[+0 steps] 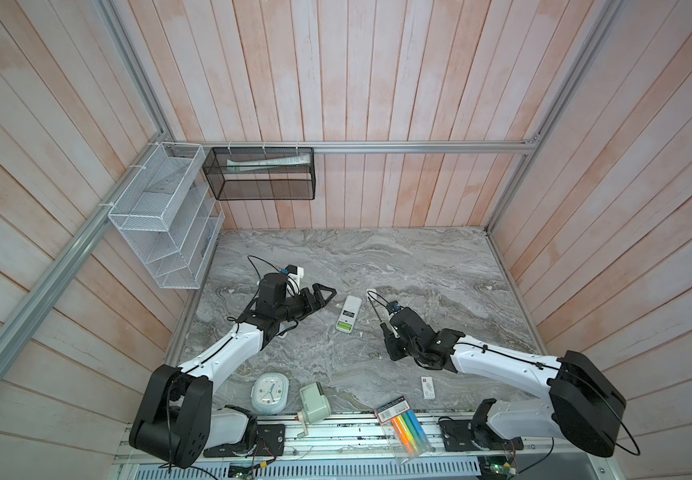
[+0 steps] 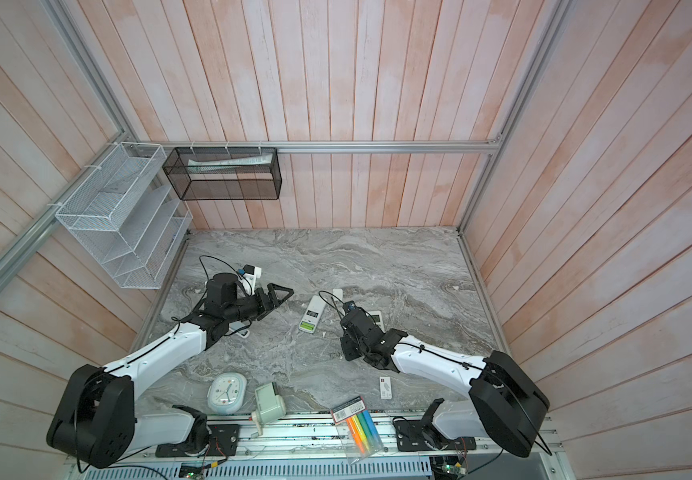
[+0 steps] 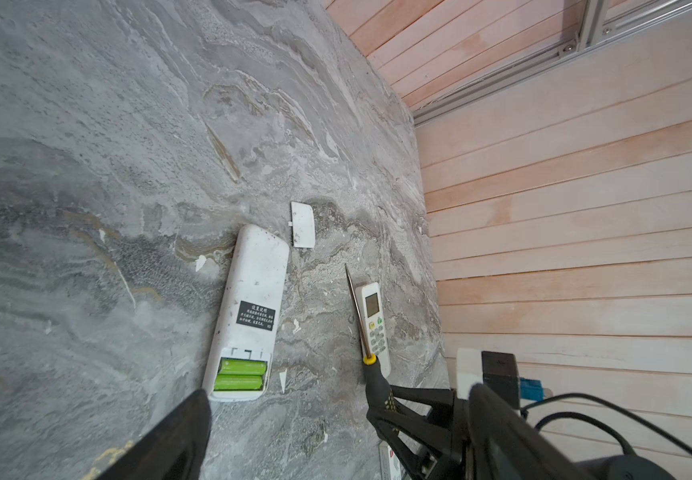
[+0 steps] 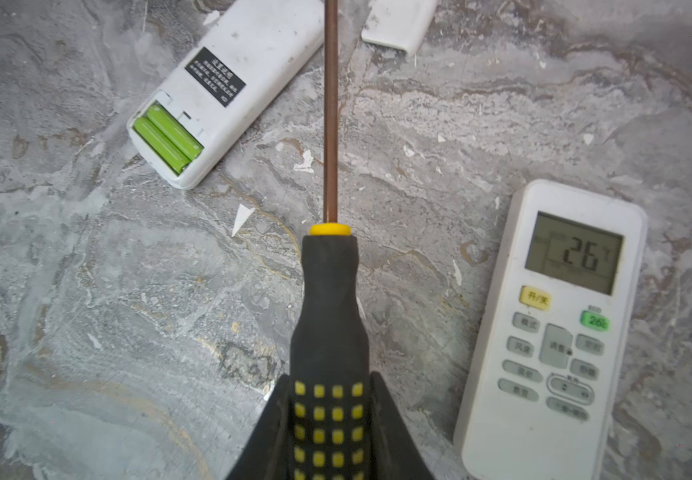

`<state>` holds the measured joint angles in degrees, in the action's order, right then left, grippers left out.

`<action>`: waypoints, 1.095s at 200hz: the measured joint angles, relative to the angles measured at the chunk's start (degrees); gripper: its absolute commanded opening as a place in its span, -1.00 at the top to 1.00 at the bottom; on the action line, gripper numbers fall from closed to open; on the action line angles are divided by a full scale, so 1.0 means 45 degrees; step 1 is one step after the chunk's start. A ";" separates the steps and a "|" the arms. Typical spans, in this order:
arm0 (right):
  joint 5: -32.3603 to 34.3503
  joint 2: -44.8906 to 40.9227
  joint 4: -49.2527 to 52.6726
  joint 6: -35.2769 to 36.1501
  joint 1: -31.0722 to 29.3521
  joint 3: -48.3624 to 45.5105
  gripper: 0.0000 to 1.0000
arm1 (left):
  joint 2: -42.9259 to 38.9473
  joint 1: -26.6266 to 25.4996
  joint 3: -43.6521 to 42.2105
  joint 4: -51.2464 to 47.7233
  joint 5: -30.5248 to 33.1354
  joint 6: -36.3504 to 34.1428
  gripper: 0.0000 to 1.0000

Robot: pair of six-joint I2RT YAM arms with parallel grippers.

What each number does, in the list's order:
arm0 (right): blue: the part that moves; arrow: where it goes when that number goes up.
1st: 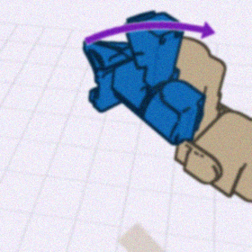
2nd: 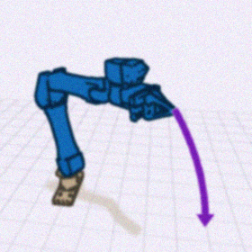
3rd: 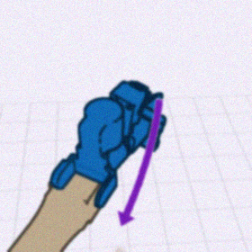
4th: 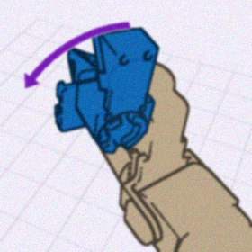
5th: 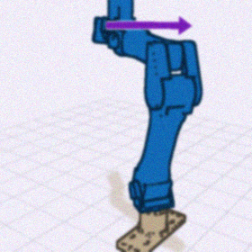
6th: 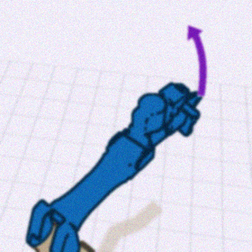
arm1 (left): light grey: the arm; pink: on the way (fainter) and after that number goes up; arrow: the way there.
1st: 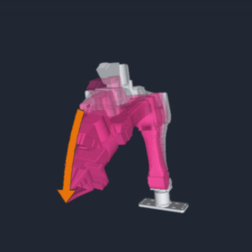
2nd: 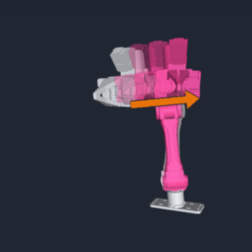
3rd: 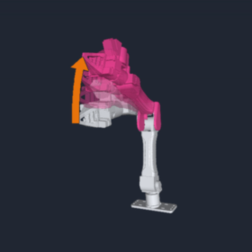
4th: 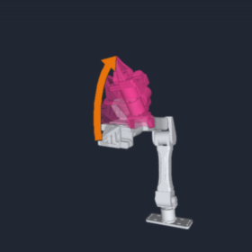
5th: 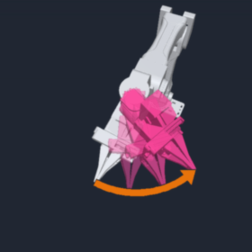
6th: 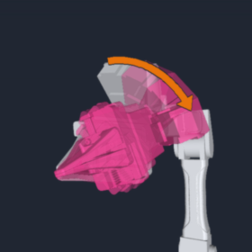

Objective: Unload the batteries from the remote control
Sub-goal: 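Lift the screwdriver with the right gripper and bring its tip toward the batteries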

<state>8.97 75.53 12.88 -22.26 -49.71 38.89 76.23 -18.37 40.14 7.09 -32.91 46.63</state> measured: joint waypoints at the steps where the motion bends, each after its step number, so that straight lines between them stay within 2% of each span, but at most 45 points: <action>1: 0.0000 0.0000 0.0005 0.0019 -0.0005 0.0015 1.00 | 0.0010 -0.0005 -0.0005 0.0019 -0.0005 0.0024 -0.88; 54: 0.0034 0.0427 -0.0107 0.0981 -0.0593 0.1744 1.00 | 0.0918 -0.0301 -0.0068 0.1350 -0.0078 0.0918 -0.75; 129: -0.0248 0.1579 -0.0607 0.1501 -0.1078 0.2798 1.00 | 0.1661 -0.0597 -0.0063 0.2715 -0.0170 0.1904 -0.50; 156: -0.0359 0.1817 -0.0753 0.1685 -0.1243 0.2934 1.00 | 0.1953 -0.0617 0.0000 0.3007 -0.0204 0.2118 -0.31; 219: -0.0695 0.1860 -0.0962 0.2176 -0.1447 0.3274 1.00 | 0.2526 -0.0690 0.0117 0.3337 -0.0267 0.2327 0.53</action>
<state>5.85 83.90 8.56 -12.47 -56.23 53.63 87.59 -21.47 40.66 22.11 -34.11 57.10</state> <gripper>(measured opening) 0.265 0.301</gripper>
